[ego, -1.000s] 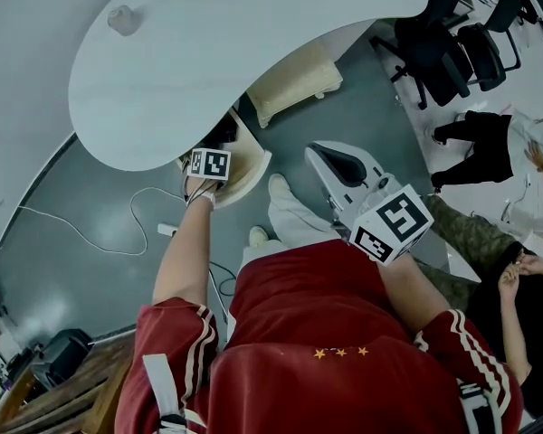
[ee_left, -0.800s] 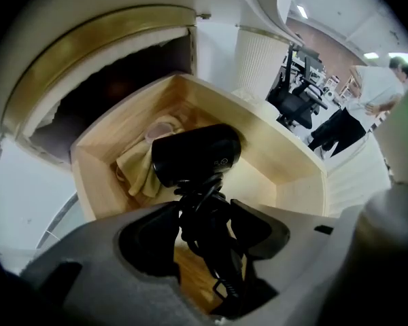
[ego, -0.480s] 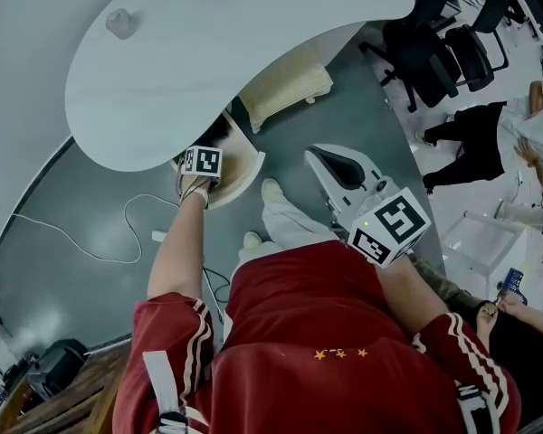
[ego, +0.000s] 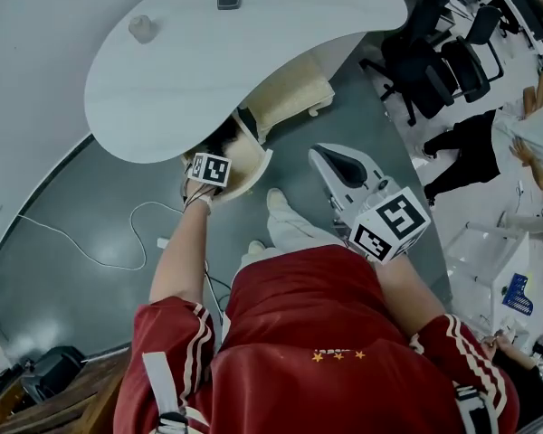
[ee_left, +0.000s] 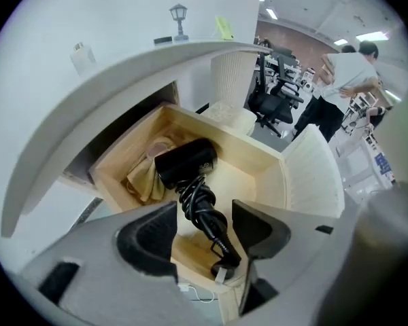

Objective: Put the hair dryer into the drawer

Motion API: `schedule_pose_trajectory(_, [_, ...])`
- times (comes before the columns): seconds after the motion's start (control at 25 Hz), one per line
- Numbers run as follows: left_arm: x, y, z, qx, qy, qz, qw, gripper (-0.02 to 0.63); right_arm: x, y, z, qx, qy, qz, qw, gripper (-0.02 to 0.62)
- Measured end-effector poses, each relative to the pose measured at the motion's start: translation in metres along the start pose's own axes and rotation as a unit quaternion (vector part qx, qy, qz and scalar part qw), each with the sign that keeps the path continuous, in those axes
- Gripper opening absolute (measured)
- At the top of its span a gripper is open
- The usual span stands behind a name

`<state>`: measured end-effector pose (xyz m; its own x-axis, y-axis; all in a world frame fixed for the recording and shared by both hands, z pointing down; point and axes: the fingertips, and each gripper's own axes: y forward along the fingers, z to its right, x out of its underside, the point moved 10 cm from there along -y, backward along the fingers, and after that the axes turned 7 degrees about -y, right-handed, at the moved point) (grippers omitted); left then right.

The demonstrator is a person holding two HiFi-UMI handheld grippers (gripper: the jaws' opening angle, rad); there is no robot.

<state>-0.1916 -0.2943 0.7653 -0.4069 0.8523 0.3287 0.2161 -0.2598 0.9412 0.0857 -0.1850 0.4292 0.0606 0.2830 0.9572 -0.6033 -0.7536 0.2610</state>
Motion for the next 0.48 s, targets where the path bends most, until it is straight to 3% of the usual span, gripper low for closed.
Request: schedule_pose_trajectory(0.48, [0.043, -0.108, 0.031, 0.022, -0.011, 0.086, 0.996, 0.258, -0.022, -0.054, -0.047, 0.034, -0.028, 0.038, 0.998, 0.006])
